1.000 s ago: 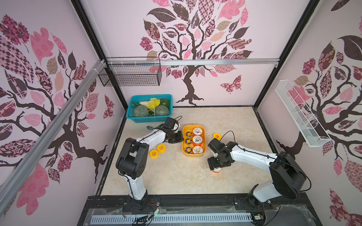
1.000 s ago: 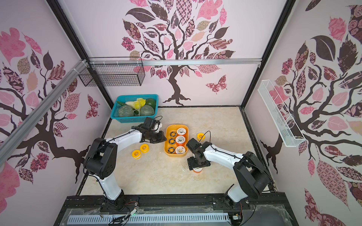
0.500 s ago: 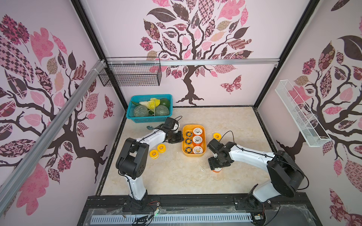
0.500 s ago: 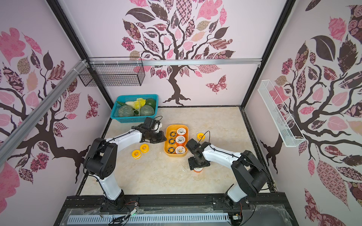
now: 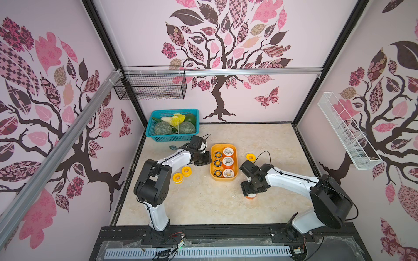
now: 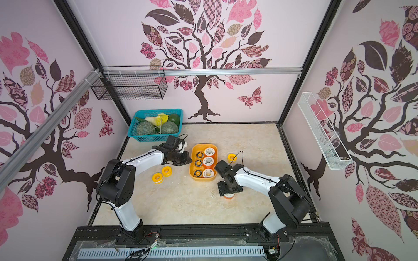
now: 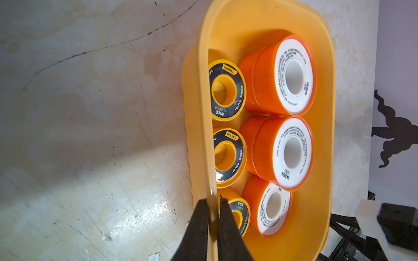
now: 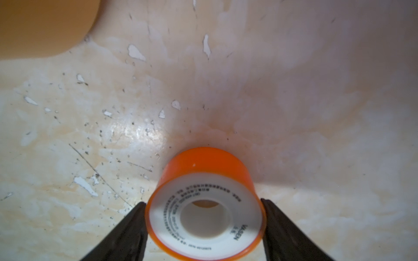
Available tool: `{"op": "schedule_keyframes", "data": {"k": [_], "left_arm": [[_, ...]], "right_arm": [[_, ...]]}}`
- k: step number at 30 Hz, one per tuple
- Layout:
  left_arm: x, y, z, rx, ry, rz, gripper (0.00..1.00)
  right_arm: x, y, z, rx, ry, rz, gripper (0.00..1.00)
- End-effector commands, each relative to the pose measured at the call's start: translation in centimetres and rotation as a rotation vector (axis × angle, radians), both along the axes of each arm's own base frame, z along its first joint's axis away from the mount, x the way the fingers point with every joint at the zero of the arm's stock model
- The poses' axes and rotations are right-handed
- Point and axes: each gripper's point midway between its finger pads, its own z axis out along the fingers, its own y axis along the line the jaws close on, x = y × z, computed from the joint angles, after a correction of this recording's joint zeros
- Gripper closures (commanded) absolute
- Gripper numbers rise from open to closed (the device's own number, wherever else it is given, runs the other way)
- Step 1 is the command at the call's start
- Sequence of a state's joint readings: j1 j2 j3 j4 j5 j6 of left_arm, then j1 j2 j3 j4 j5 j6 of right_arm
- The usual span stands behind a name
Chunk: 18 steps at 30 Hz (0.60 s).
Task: Put the sealing tape into the storage box
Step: Pick up the sealing tape at the center of the board.
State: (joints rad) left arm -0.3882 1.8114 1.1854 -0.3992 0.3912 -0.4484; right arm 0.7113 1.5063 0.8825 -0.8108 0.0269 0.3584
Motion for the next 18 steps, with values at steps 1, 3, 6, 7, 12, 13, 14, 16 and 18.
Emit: {"op": "schedule_keyframes", "data": {"k": [1,3,6,7,12,13,14,16,18], "left_arm": [[0.0,-0.2,0.0,0.007,0.001,-0.017,0.87],[0.0,-0.3,0.1,0.007,-0.002,-0.017,0.87],[0.0,-0.3,0.1,0.007,-0.002,-0.017,0.87],[0.0,-0.2,0.1,0.006,-0.002,-0.016,0.87],[0.0,-0.2,0.1,0.006,-0.004,-0.018,0.86],[0.0,-0.3,0.2,0.005,-0.005,-0.019,0.86],[0.1,-0.3,0.2,0.005,-0.005,-0.02,0.86],[0.1,-0.2,0.2,0.007,-0.006,-0.019,0.87],[0.0,-0.2,0.1,0.011,-0.005,-0.018,0.87]], "right_arm": [[1.1,1.1,2.7,0.063,-0.054,0.004,0.22],[1.3,1.1,3.3,0.086,-0.059,-0.004,0.22],[1.7,1.0,4.5,0.129,-0.064,-0.017,0.22],[1.9,0.9,4.9,0.143,-0.071,-0.022,0.22],[3.1,1.1,7.9,0.245,-0.115,-0.03,0.22],[3.2,1.5,8.3,0.265,-0.118,-0.021,0.22],[3.5,1.8,8.7,0.279,-0.121,-0.017,0.22],[3.9,2.7,9.5,0.314,-0.116,-0.001,0.22],[4.3,3.9,10.5,0.361,-0.113,0.016,0.23]]}}
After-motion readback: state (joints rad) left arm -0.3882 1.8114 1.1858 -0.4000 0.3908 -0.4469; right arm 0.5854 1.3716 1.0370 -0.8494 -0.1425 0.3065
